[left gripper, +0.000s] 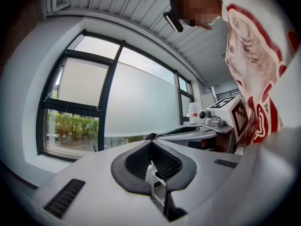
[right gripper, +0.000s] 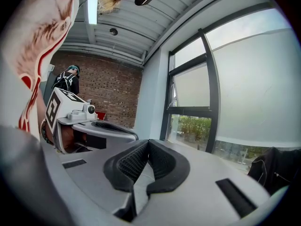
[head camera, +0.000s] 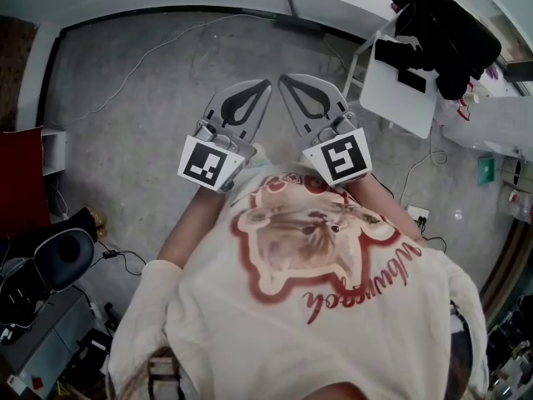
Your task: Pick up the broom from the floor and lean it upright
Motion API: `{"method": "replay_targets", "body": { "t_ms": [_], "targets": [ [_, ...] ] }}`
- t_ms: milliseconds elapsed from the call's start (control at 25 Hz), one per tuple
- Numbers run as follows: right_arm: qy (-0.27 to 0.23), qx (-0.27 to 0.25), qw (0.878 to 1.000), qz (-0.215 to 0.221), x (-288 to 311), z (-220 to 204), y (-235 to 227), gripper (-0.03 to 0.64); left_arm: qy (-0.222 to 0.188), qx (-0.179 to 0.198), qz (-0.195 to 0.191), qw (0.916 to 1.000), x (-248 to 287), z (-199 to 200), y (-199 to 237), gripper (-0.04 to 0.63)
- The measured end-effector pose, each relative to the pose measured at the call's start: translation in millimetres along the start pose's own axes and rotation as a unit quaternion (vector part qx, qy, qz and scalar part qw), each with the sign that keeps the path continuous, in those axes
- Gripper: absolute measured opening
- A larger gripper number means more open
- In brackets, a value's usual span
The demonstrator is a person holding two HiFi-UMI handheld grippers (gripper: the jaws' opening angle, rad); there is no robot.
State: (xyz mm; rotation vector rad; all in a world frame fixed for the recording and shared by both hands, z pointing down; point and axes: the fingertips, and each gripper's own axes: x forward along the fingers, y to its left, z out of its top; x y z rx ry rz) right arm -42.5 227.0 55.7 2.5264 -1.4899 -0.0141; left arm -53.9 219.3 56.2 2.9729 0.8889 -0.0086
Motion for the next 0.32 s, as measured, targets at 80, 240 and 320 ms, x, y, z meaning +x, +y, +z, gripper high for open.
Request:
{"method": "replay_targets", "body": {
  "t_ms": [80,240,320],
  "targets": [
    [0.000,0.001,1.000,-0.001,0.4,0.2,0.0,0.025,-0.001,0.000,-0.001,1.0000,-0.2,0.2,0.5,0.021],
    [0.009,0.007,1.000,-0.002,2.0,-4.9,0.1,0.025,0.000,-0.003,0.001,1.0000,-0.8,-1.6,4.1,0.021],
    [0.011,0.009,1.000,-0.002,4.1,-6.1,0.3,0.025,0.000,-0.004,0.001,1.0000,-0.8,-2.3,6.7,0.021]
  ]
}}
